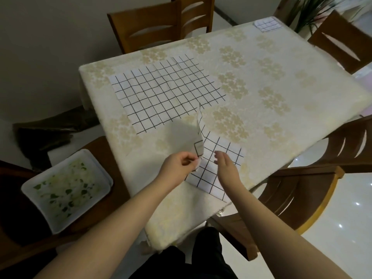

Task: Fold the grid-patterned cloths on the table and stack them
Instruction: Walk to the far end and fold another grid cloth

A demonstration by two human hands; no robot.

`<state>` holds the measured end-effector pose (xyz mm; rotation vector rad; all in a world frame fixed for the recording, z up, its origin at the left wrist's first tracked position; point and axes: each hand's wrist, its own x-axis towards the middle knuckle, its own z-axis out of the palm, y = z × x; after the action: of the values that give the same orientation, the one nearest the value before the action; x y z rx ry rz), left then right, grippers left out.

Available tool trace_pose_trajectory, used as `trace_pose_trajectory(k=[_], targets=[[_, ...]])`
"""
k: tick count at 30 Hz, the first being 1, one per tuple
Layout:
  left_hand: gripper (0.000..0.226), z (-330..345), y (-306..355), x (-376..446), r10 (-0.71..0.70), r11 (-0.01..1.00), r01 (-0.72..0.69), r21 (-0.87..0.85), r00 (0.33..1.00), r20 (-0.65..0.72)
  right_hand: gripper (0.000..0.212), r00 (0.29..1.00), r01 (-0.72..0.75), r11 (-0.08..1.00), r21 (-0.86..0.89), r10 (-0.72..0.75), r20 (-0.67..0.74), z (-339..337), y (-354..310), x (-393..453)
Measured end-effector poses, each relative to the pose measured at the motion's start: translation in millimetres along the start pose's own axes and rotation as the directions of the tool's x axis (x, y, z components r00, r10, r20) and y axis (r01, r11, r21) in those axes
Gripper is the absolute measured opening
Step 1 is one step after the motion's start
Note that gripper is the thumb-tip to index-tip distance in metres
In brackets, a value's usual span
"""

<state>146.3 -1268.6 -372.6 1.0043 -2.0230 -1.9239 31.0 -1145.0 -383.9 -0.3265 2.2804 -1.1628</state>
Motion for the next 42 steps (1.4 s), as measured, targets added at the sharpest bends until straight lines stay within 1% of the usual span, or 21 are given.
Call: trace_pose_trajectory(k=[2,4,6,8,11,14,16,19,20,22,25,26,28,30,31,34,37,39,42], targets=[[0.008,14,-1,-1,0.02,0.997,-0.024,0.071,0.998,0.055,0.044,0.999,-0.041,0.991,0.128,0.045,-0.029,-14,-6,-3],[0.003,29,-1,0,0.043,0.987,-0.058,0.147,0.993,0.107,0.043,0.995,-0.07,0.977,0.2,0.083,-0.055,-25,-4,-3],[0.006,45,-4,-1,0.049,0.971,-0.085,0.225,0.986,0.16,0.042,0.989,-0.115,0.964,0.241,0.133,-0.057,-34,3,-4],[0.008,61,-11,0,0.02,0.955,-0.085,0.285,0.974,0.226,0.04,0.979,-0.189,0.942,0.277,0.203,-0.022,-40,16,-4],[0.016,77,-24,-1,-0.033,0.947,-0.065,0.315,0.955,0.296,0.05,0.951,-0.299,0.918,0.262,0.308,0.007,-44,35,-4],[0.023,77,-32,0,-0.043,0.953,-0.046,0.299,0.957,0.285,0.053,0.934,-0.343,0.894,0.289,0.358,0.001,-45,49,-5],[0.027,68,-39,4,-0.036,0.949,-0.051,0.312,0.963,0.268,0.055,0.93,-0.347,0.895,0.281,0.367,-0.022,-45,55,-5],[0.034,51,-49,15,0.015,0.906,-0.117,0.407,0.97,0.244,0.055,0.933,-0.328,0.906,0.267,0.355,-0.059,-46,62,-5],[0.037,46,-52,20,0.04,0.879,-0.151,0.453,0.968,0.246,0.055,0.937,-0.315,0.918,0.24,0.341,-0.077,-46,63,-6],[0.045,38,-57,30,0.074,0.82,-0.211,0.533,0.961,0.266,0.057,0.957,-0.249,0.961,0.124,0.263,-0.118,-43,64,-7],[0.06,35,-66,44,0.093,0.735,-0.243,0.633,0.961,0.26,0.057,0.987,-0.089,0.988,-0.123,0.072,-0.14,-33,66,-4],[0.063,36,-69,48,0.104,0.682,-0.256,0.685,0.961,0.256,0.056,0.992,-0.036,0.974,-0.222,0.007,-0.128,-28,66,-2],[0.063,40,-76,54,0.102,0.53,-0.286,0.798,0.956,0.275,0.052,0.989,0.087,0.911,-0.403,-0.127,-0.074,-18,68,7],[0.064,44,-81,56,0.092,0.388,-0.317,0.865,0.948,0.306,0.049,0.971,0.2,0.833,-0.515,-0.238,-0.008,-11,71,16],[0.067,45,-83,55,0.097,0.338,-0.333,0.881,0.943,0.319,0.051,0.961,0.243,0.797,-0.554,-0.275,0.026,-9,74,21],[0.068,48,-92,54,0.147,0.227,-0.392,0.891,0.919,0.367,0.058,0.944,0.323,0.703,-0.634,-0.291,0.157,-5,81,32],[0.067,51,-102,54,0.157,0.182,-0.404,0.897,0.912,0.379,0.056,0.92,0.389,0.626,-0.675,-0.294,0.258,-1,96,40],[0.068,52,-105,54,0.166,0.166,-0.405,0.899,0.91,0.38,0.056,0.912,0.408,0.592,-0.695,-0.292,0.288,-2,104,43],[0.073,51,-105,54,0.157,0.132,-0.414,0.901,0.906,0.393,0.06,0.916,0.399,0.569,-0.719,-0.279,0.288,-10,112,46]])
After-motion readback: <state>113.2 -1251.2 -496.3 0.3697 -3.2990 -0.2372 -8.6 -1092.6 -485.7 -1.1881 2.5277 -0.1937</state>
